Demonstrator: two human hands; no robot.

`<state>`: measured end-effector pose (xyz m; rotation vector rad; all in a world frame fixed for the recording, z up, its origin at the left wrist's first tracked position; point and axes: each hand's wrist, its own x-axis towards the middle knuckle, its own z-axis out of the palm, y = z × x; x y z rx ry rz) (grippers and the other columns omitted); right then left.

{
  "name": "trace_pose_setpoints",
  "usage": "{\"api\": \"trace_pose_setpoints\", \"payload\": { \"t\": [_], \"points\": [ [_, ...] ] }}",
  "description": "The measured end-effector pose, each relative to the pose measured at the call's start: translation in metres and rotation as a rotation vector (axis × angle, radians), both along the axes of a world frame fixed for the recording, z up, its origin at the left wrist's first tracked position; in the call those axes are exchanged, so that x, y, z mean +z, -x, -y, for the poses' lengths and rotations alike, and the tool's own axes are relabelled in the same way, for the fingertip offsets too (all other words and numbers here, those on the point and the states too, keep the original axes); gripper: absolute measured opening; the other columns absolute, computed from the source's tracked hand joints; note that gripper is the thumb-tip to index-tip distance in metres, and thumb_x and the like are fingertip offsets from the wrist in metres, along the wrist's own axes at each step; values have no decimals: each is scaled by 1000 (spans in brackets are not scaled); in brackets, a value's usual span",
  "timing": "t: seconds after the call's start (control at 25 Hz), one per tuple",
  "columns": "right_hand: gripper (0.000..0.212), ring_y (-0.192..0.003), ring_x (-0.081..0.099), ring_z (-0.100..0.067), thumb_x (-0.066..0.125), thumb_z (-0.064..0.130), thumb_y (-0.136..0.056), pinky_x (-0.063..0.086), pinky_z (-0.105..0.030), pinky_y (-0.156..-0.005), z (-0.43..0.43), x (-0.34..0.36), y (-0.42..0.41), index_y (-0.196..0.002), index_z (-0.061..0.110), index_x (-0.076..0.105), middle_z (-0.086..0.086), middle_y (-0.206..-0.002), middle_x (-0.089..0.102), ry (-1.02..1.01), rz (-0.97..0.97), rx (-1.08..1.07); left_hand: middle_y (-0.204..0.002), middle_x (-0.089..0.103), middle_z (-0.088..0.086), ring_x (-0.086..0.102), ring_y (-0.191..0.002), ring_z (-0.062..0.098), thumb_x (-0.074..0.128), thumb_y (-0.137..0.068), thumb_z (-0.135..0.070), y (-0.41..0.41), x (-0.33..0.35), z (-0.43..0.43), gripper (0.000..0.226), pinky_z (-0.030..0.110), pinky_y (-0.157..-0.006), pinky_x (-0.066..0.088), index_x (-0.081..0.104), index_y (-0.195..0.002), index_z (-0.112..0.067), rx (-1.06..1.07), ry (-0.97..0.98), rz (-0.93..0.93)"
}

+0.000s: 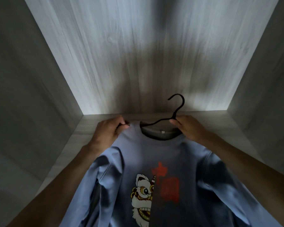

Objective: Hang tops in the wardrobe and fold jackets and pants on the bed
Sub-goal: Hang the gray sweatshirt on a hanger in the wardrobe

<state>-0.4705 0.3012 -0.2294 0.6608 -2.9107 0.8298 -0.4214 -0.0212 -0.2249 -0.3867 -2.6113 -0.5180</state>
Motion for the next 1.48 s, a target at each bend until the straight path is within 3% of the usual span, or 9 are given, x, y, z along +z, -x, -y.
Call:
{"api": "trace_pose_setpoints", "payload": {
  "t": [0.28, 0.52, 0.68, 0.8, 0.92, 1.04, 1.16, 1.32, 1.48],
  "points": [
    [35, -71, 61, -20, 40, 45, -102, 50, -39, -78, 5, 1, 0, -74, 27, 54, -1, -76, 66, -89, 12, 2, -57, 45, -14, 39, -58, -1, 64, -94, -32, 9, 37, -10, 35, 21, -61, 33, 55, -60, -36, -326, -159, 734],
    [57, -77, 64, -31, 31, 63, -95, 50, -42, -72, 7, 6, 1, -77, 16, 59, -9, -77, 69, 38, -184, -136, -82, 63, -14, 57, -74, -5, 75, -85, -18, 27, 52, -17, 22, 13, -73, 45, 62, -104, -19, -301, -283, 799],
    [52, -78, 64, -31, 38, 60, -95, 48, -40, -70, 4, 12, -1, -83, 14, 62, -6, -74, 64, 25, -193, -135, -84, 61, -1, 59, -83, 12, 59, -96, -34, 34, 48, -24, 21, 32, -76, 41, 56, -88, -15, -210, 119, 626],
    [30, -85, 63, -17, 57, 49, -93, 49, -37, -78, -18, 22, -1, -96, 20, 64, 1, -87, 66, 176, 28, -68, -105, 64, 7, 59, -101, 28, 47, -100, -41, 23, 36, -24, 31, 35, -79, 43, 57, -107, -12, -61, 331, 284],
    [58, -92, 63, -5, 63, 69, -79, 50, -27, -88, -71, 18, -5, -106, 18, 67, 1, -101, 69, 292, 339, -106, -101, 64, 9, 59, -96, 30, 45, -99, -42, 16, 26, -14, 33, 35, -73, 40, 56, -102, -11, -64, 269, 207],
    [49, -101, 65, -9, 76, 47, -78, 49, -30, -98, -102, 5, -16, -108, 9, 72, 0, -109, 72, 396, 451, -95, -99, 64, 9, 59, -94, 29, 48, -100, -39, 16, 21, -13, 28, 35, -72, 39, 55, -98, -12, -50, 235, 228],
    [40, -95, 61, -1, 71, 10, -87, 43, -8, -80, -92, -2, -29, -123, -6, 61, -10, -121, 62, 556, 339, -247, -97, 62, 8, 58, -94, 29, 45, -101, -41, 17, 19, -14, 28, 35, -73, 40, 54, -98, -14, -43, 202, 239],
    [40, -95, 60, -5, 71, 43, -84, 47, -20, -84, -80, -1, -52, -105, 9, 74, -4, -102, 74, 444, -29, -289, -94, 60, 11, 57, -95, 30, 45, -100, -46, 13, 18, -9, 38, 39, -75, 42, 55, -96, -9, -48, 114, 200],
    [25, -96, 66, -11, 72, 28, -88, 49, -28, -89, -73, 8, -82, -109, 14, 74, 1, -104, 74, 307, -321, -365, -90, 62, 20, 58, -90, 35, 50, -97, -46, 2, 24, -9, 44, 40, -72, 41, 59, -95, -3, -87, 59, 70]
  ]
}}
